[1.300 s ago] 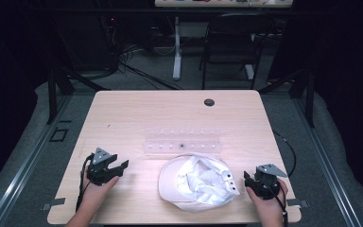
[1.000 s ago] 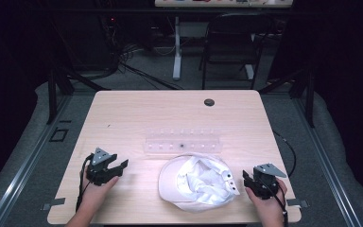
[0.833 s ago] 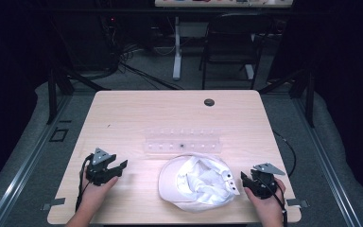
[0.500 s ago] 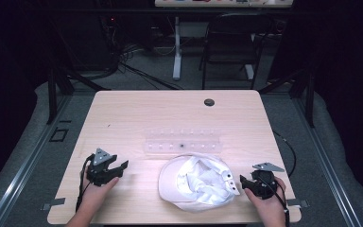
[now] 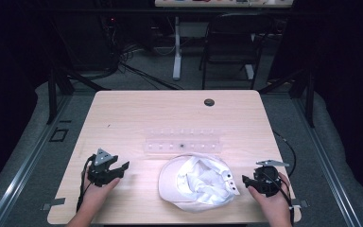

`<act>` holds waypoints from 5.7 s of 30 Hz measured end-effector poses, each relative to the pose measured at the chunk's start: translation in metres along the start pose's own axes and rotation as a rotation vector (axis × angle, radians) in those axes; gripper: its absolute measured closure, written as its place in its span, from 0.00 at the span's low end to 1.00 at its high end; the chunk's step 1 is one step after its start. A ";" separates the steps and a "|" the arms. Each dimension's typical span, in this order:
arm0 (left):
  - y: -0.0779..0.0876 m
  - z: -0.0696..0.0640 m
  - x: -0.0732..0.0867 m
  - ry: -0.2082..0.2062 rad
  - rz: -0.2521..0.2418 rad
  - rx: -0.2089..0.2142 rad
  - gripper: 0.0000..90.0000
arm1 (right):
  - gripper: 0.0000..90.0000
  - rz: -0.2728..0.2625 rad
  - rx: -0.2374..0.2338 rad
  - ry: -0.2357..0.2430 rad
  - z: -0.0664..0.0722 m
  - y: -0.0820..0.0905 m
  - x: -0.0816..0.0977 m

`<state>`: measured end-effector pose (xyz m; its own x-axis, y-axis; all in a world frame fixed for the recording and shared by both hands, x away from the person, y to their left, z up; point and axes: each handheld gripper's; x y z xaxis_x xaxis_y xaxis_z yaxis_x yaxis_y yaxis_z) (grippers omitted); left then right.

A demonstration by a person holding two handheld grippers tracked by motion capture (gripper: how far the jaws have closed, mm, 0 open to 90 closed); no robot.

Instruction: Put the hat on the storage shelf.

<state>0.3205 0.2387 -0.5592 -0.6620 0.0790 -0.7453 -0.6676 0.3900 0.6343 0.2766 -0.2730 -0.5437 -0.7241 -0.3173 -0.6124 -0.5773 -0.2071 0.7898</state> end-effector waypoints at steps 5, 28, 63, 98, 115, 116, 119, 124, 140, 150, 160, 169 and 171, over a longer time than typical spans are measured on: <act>-0.001 -0.002 0.001 -0.007 0.007 0.003 0.50 | 0.55 0.043 -0.045 -0.004 -0.001 0.003 -0.010; -0.004 -0.005 0.002 -0.015 0.024 0.002 0.50 | 0.54 0.166 -0.247 -0.094 -0.011 0.017 -0.039; -0.004 -0.003 0.001 0.011 0.018 -0.001 0.45 | 0.54 0.297 -0.298 0.017 0.021 0.028 -0.082; -0.005 -0.002 0.002 0.026 0.053 0.027 0.56 | 0.57 0.394 -0.403 -0.061 0.024 0.006 -0.065; -0.006 -0.002 0.002 0.021 0.056 0.023 0.56 | 0.61 0.380 -0.506 -0.167 0.024 0.003 -0.059; -0.006 -0.002 0.002 0.021 0.057 0.023 0.56 | 0.63 0.385 -0.516 -0.152 0.022 0.005 -0.061; -0.006 -0.002 0.002 0.021 0.056 0.022 0.56 | 0.73 0.370 -0.512 -0.154 0.022 0.009 -0.065; -0.006 -0.002 0.002 0.024 0.055 0.022 0.56 | 0.78 0.381 -0.504 -0.138 0.023 0.009 -0.068; -0.005 -0.002 0.002 0.024 0.054 0.019 0.56 | 0.91 0.368 -0.453 -0.109 0.025 0.017 -0.079; -0.005 -0.001 0.003 0.027 0.052 0.016 0.56 | 0.92 0.349 -0.427 -0.113 0.025 0.026 -0.088; -0.005 -0.001 0.003 0.023 0.051 0.012 0.56 | 0.92 0.365 -0.353 -0.108 0.016 0.038 -0.107; -0.004 -0.001 0.004 0.034 0.051 0.009 0.56 | 0.92 0.385 -0.293 -0.056 0.018 0.049 -0.123; -0.004 0.000 0.004 0.033 0.053 0.010 0.56 | 0.92 0.395 -0.284 -0.041 0.018 0.052 -0.128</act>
<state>0.3206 0.2372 -0.5645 -0.7076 0.0698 -0.7032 -0.6275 0.3955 0.6707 0.3321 -0.2265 -0.4251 -0.8844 -0.3873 -0.2603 -0.1337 -0.3242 0.9365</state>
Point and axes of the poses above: each handheld gripper's, and its own axes: y roughly backward along the jaws, x roughly out of its underside, z roughly to its left, and after that the axes turned 14 degrees about y, right-handed
